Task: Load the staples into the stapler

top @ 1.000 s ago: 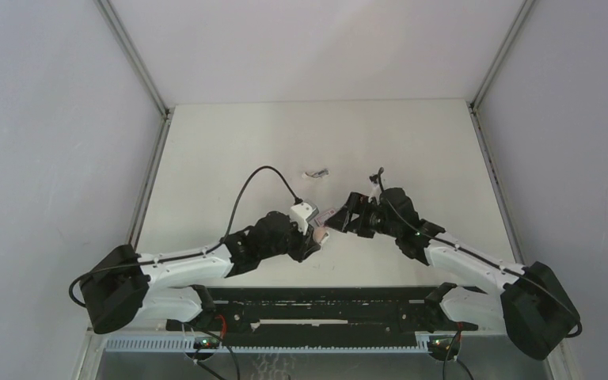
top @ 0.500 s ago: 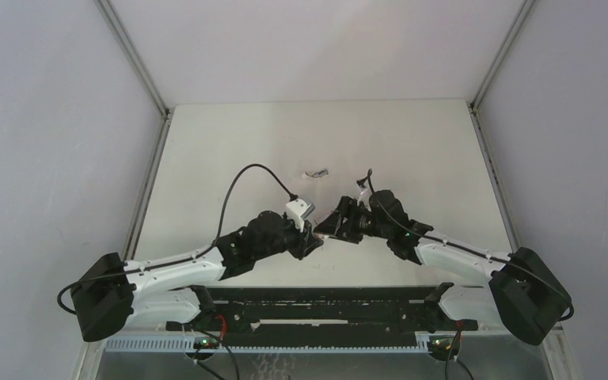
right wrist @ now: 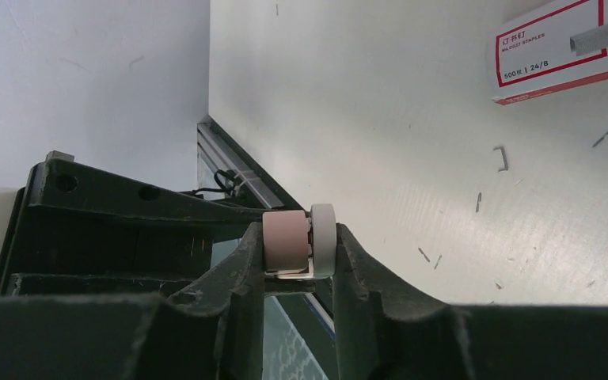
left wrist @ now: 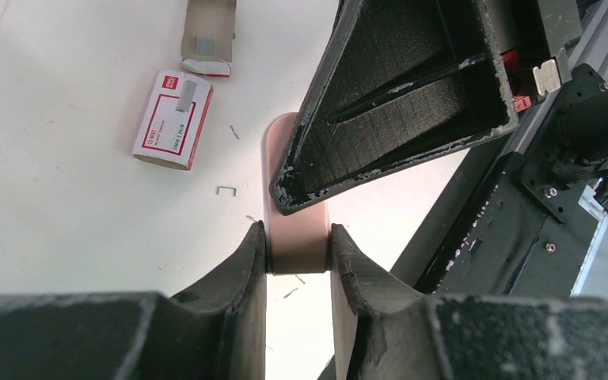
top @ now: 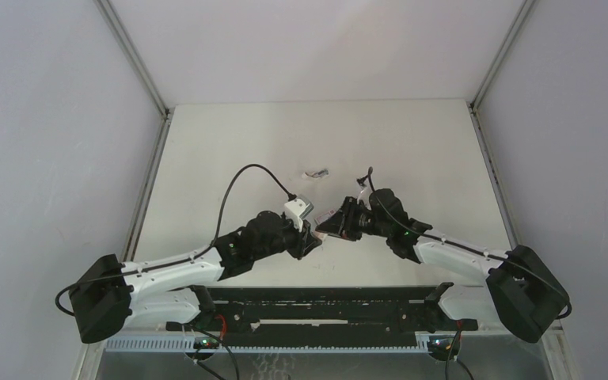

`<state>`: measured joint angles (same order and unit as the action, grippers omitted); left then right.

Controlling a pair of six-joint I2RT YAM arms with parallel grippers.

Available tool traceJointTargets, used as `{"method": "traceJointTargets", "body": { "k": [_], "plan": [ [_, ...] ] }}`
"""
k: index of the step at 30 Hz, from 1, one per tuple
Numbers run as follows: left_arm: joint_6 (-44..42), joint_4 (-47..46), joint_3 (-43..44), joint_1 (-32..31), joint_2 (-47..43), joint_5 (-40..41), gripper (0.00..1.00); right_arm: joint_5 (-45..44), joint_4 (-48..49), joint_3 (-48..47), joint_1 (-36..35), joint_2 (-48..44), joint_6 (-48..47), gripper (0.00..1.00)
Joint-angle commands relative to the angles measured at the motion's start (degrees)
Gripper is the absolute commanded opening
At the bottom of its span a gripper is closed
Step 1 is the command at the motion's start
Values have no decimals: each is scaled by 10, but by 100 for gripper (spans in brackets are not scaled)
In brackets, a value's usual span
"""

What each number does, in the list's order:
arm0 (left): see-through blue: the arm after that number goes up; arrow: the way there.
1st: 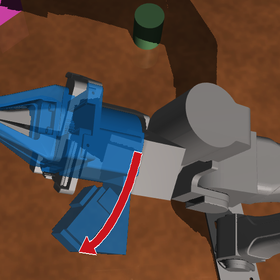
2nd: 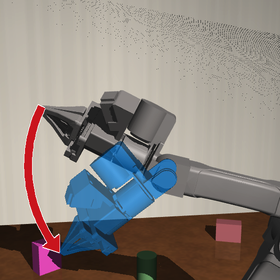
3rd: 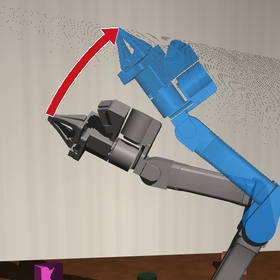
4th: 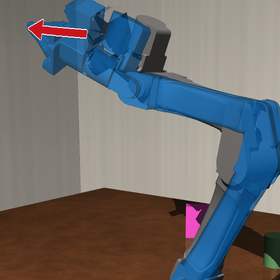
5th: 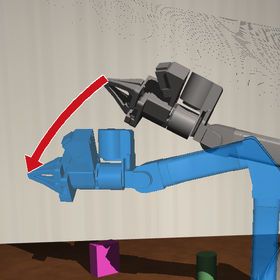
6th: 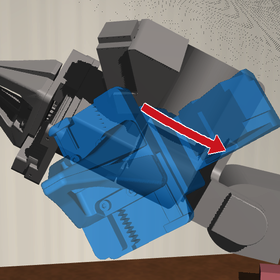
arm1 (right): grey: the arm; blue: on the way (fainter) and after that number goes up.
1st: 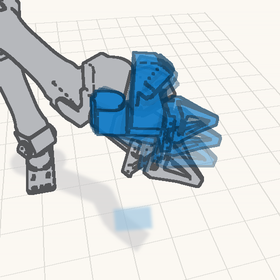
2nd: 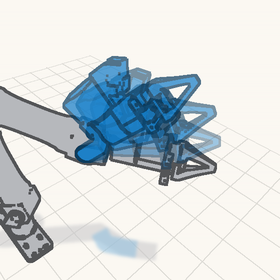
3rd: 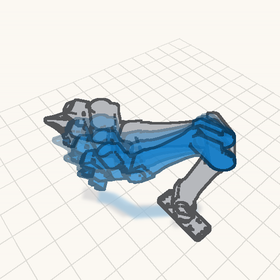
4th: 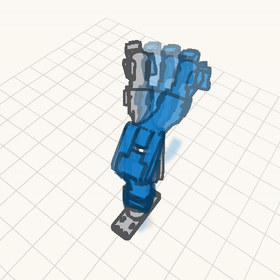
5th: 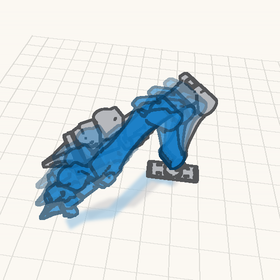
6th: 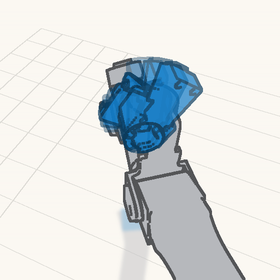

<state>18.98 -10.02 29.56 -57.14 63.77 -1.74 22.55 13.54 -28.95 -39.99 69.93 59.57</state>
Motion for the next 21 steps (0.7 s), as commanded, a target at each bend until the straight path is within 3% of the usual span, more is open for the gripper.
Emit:
{"method": "traceJointTargets", "body": {
  "k": [1,3,5,9,12,18,21],
  "plan": [
    [3,-40,29,-6,-11,-20,0,-5,31,-19,-1,-25,-17,24],
    [3,-30,30,-6,-15,-9,0,-14,17,-19,7,-43,-50,69],
    [4,-11,34,-5,-19,6,0,-30,-19,-27,18,-67,-84,88],
    [12,33,42,-2,-23,59,0,-53,-89,-37,57,-118,-142,91],
    [23,90,53,36,-16,105,0,-90,-143,-38,88,-163,-184,92],
    [44,167,70,242,40,109,0,-150,-210,-38,119,-209,-242,91],
    [41,158,77,337,78,88,0,-152,-223,-39,123,-216,-253,90]
  ]
}}
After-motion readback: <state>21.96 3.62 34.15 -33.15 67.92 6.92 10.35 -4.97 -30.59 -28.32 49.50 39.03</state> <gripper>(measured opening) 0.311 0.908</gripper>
